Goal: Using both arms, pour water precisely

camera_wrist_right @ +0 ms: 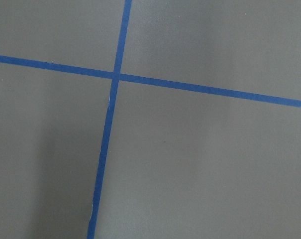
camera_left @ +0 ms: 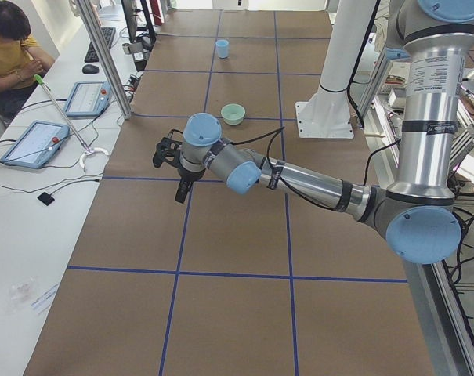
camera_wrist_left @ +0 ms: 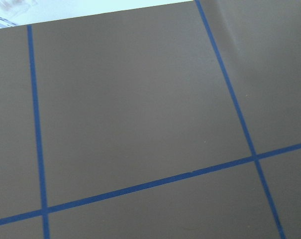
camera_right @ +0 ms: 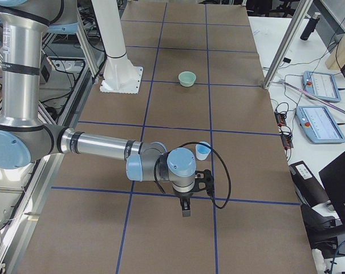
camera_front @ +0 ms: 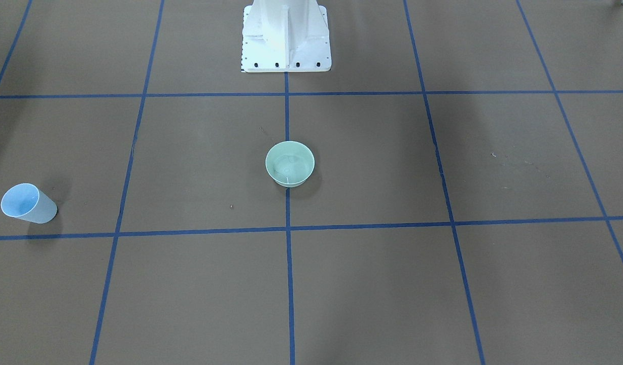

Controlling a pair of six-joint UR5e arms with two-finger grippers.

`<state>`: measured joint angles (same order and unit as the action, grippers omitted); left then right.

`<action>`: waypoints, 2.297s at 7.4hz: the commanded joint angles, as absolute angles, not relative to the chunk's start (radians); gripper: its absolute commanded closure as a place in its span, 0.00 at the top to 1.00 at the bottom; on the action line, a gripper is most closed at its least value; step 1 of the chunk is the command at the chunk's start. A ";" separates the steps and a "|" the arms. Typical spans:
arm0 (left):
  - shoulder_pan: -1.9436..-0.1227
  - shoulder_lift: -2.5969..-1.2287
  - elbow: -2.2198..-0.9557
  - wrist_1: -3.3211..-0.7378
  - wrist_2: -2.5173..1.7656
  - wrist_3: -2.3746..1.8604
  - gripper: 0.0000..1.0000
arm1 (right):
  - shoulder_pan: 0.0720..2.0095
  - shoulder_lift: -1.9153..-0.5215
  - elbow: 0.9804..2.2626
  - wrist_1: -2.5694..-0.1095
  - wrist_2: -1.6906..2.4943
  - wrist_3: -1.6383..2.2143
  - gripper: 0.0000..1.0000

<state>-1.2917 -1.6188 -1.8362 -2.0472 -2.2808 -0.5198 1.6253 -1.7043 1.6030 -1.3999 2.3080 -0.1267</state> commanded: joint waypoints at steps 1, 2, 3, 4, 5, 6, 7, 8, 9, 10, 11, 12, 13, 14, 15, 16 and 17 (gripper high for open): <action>-1.009 -1.693 -1.833 -2.151 -2.066 -0.728 1.00 | 1.623 -1.704 1.603 -1.401 2.312 -0.129 1.00; -0.915 -1.756 -1.822 -2.132 -2.063 -0.764 1.00 | 1.623 -1.704 1.603 -1.399 2.312 -0.129 1.00; -0.864 -1.778 -1.828 -2.126 -2.060 -0.860 1.00 | 1.623 -1.703 1.603 -1.401 2.312 -0.129 1.00; -0.794 -1.808 -1.833 -2.117 -2.010 -0.959 1.00 | 1.623 -1.703 1.603 -1.399 2.312 -0.129 1.00; -0.726 -1.866 -1.838 -2.014 -1.934 -1.016 1.00 | 1.623 -1.704 1.603 -1.401 2.313 -0.129 1.00; -0.692 -1.985 -1.839 -1.806 -1.924 -1.026 1.00 | 1.623 -1.704 1.603 -1.401 2.313 -0.129 1.00; -0.648 -2.081 -1.836 -1.660 -1.922 -1.047 1.00 | 1.621 -1.703 1.603 -1.401 2.313 -0.127 1.00; -0.587 -2.121 -1.826 -1.626 -1.914 -1.099 1.00 | 1.620 -1.704 1.603 -1.401 2.313 -0.127 1.00; -0.543 -2.167 -1.797 -1.623 -1.881 -1.161 1.00 | 1.620 -1.703 1.603 -1.401 2.313 -0.127 1.00; -0.537 -2.233 -1.722 -1.623 -1.881 -1.179 1.00 | 1.620 -1.701 1.603 -1.401 2.312 -0.127 1.00; -0.535 -2.273 -1.653 -1.631 -1.882 -1.202 1.00 | 1.618 -1.700 1.603 -1.401 2.313 -0.127 1.00; -0.535 -2.298 -1.607 -1.635 -1.882 -1.203 1.00 | 1.617 -1.700 1.603 -1.401 2.313 -0.127 1.00; -0.535 -2.299 -1.592 -1.644 -1.884 -1.201 1.00 | 1.617 -1.700 1.603 -1.401 2.313 -0.127 1.00; -0.534 -2.299 -1.568 -1.670 -1.882 -1.203 0.99 | 1.615 -1.700 1.603 -1.401 2.313 -0.127 1.00; -0.523 -2.298 -1.530 -1.724 -1.882 -1.201 0.97 | 1.612 -1.700 1.603 -1.401 2.313 -0.127 1.00; -0.515 -2.299 -1.511 -1.747 -1.882 -1.201 0.95 | 1.608 -1.698 1.603 -1.401 2.312 -0.126 1.00; -0.505 -2.299 -1.505 -1.749 -1.882 -1.198 0.92 | 1.605 -1.698 1.603 -1.401 2.312 -0.124 1.00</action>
<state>-0.5171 -2.2987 -1.5225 -1.7313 -1.8823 -1.2005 1.6090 -1.6987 1.6030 -1.4005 2.3123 -0.1260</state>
